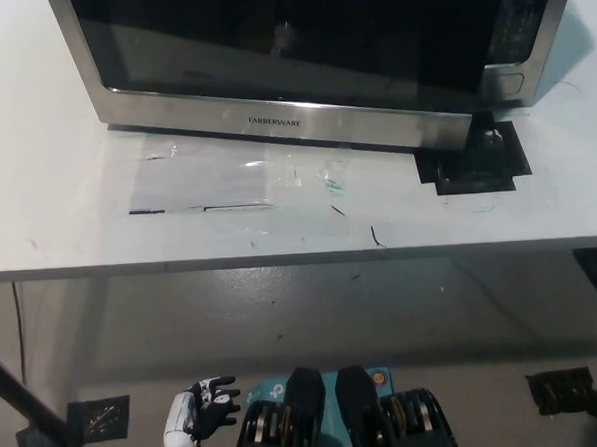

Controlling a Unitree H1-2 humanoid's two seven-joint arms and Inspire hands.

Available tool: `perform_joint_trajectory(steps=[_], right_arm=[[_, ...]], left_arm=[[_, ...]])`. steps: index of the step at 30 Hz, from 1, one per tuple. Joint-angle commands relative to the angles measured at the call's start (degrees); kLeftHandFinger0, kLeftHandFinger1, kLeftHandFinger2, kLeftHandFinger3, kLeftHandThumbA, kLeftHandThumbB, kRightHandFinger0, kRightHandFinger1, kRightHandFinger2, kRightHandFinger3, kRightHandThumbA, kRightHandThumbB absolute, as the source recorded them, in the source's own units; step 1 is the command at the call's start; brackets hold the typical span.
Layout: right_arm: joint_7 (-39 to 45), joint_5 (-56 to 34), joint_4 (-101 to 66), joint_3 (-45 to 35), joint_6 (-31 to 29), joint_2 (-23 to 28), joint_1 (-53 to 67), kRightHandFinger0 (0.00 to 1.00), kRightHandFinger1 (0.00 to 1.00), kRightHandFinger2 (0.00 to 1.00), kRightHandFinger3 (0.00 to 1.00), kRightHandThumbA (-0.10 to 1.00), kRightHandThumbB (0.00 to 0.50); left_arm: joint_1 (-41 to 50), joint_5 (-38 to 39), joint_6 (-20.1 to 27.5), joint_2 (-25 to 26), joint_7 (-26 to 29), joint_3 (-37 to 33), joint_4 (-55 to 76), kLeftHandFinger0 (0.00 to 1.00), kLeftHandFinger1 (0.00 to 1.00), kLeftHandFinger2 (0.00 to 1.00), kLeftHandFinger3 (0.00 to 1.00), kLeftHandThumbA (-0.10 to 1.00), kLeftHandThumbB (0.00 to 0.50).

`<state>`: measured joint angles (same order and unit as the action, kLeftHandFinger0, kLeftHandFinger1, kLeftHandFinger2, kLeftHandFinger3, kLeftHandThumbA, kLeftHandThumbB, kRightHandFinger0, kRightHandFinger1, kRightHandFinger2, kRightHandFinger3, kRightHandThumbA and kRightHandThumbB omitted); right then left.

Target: A microwave is kept infront of the robot with its door slightly ajar. The robot uses its right hand to push the door towards the left to open it.

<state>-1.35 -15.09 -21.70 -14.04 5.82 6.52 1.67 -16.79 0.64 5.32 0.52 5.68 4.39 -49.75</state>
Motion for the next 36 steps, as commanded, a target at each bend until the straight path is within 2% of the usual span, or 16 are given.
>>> perform_joint_trajectory(steps=[1,3,4,6,7,8,10,12,15,17,18,22,27,28,31,36], right_arm=[[0.76,-5.02,-8.18,-1.57,5.42,5.46,-6.52,0.18,0.28,0.46,0.62,0.33,0.182],[-0.01,-5.34,-9.62,-2.0,7.09,7.26,-9.39,0.17,0.26,0.44,0.61,0.29,0.175],[-0.52,-6.13,-10.15,-2.3,8.68,8.39,-11.81,0.17,0.26,0.43,0.6,0.29,0.194],[-1.31,-5.61,-10.09,-2.42,10.56,9.89,-15.62,0.17,0.26,0.43,0.59,0.31,0.195],[-1.8,-5.17,-9.92,-2.34,11.63,10.27,-17.39,0.22,0.3,0.48,0.64,0.37,0.19],[-2.03,-4.01,-8.83,-2.12,11.95,10.95,-20.1,0.16,0.24,0.42,0.6,0.36,0.192],[-1.75,-3.42,-7.2,-1.89,12.2,11.71,-22.99,0.2,0.27,0.43,0.61,0.33,0.168],[-1.95,-2.47,-5.97,-1.66,13.3,12.3,-26.03,0.24,0.29,0.43,0.62,0.3,0.171],[-1.46,-1.22,-2.64,-0.93,13.05,12.7,-29.4,0.27,0.31,0.42,0.61,0.31,0.189],[-1.19,1.05,4.05,0.71,11.01,12.32,-33.32,0.24,0.3,0.41,0.61,0.22,0.155],[-0.83,2.05,7.04,1.47,9.93,12.56,-34.64,0.24,0.31,0.42,0.62,0.2,0.141],[-1.98,5.16,15.44,3.23,9.99,12.67,-39.22,0.26,0.35,0.48,0.61,0.22,0.161],[-3.55,9.79,34.71,6.15,4.9,12.67,-47.47,0.2,0.31,0.44,0.61,0.19,0.165],[-3.55,10.28,37.31,6.6,4.2,12.61,-48.35,0.2,0.32,0.46,0.6,0.19,0.17],[-3.56,11.78,44.9,8.13,2.16,12.56,-50.79,0.22,0.35,0.5,0.62,0.18,0.148],[-3.92,13.39,52.25,9.79,-1.48,11.99,-52.98,0.21,0.33,0.47,0.58,0.18,0.177]], left_arm=[[-1.43,0.17,2.37,0.44,0.98,0.42,0.08,0.56,0.5,0.55,0.54,0.1,0.098],[-1.45,0.2,2.09,0.43,0.95,0.42,0.16,0.56,0.51,0.56,0.56,0.09,0.085],[-1.35,-0.03,2.22,0.46,0.87,0.19,0.39,0.56,0.51,0.56,0.56,0.09,0.074],[-1.32,-0.47,3.24,0.58,0.88,-0.21,0.15,0.57,0.52,0.56,0.55,0.08,0.071],[-1.53,-0.62,3.71,0.76,0.73,-0.4,-0.56,0.58,0.52,0.56,0.56,0.09,0.079],[-1.78,-0.16,4.29,0.7,0.59,-0.09,-1.26,0.59,0.52,0.55,0.56,0.11,0.082],[-1.78,-0.44,4.3,0.86,0.33,-0.45,-1.35,0.6,0.53,0.55,0.56,0.12,0.08],[-1.6,-0.49,3.75,0.7,0.87,-0.38,-0.95,0.58,0.51,0.54,0.54,0.11,0.101],[-1.4,-0.01,2.51,0.45,0.67,-0.08,0.09,0.57,0.51,0.55,0.55,0.09,0.091],[-1.07,-0.66,3.08,0.55,0.98,-0.49,0.05,0.55,0.49,0.54,0.53,0.08,0.092],[-1.1,-0.89,2.51,0.63,1.0,-0.67,0.15,0.59,0.52,0.55,0.55,0.1,0.093],[-1.35,-0.7,3.87,0.84,0.21,-0.85,-0.78,0.6,0.53,0.56,0.56,0.07,0.078],[-1.12,-0.11,2.24,0.18,1.07,-0.24,0.43,0.55,0.49,0.52,0.53,0.06,0.102],[-1.03,-0.77,3.78,0.51,0.45,-0.96,0.14,0.55,0.49,0.53,0.53,0.05,0.073],[-1.2,-0.85,3.54,0.45,0.64,-1.02,-0.16,0.55,0.48,0.52,0.53,0.07,0.091],[-0.92,-0.13,3.1,0.19,0.0,-0.86,0.45,0.57,0.51,0.54,0.55,0.05,0.084]])
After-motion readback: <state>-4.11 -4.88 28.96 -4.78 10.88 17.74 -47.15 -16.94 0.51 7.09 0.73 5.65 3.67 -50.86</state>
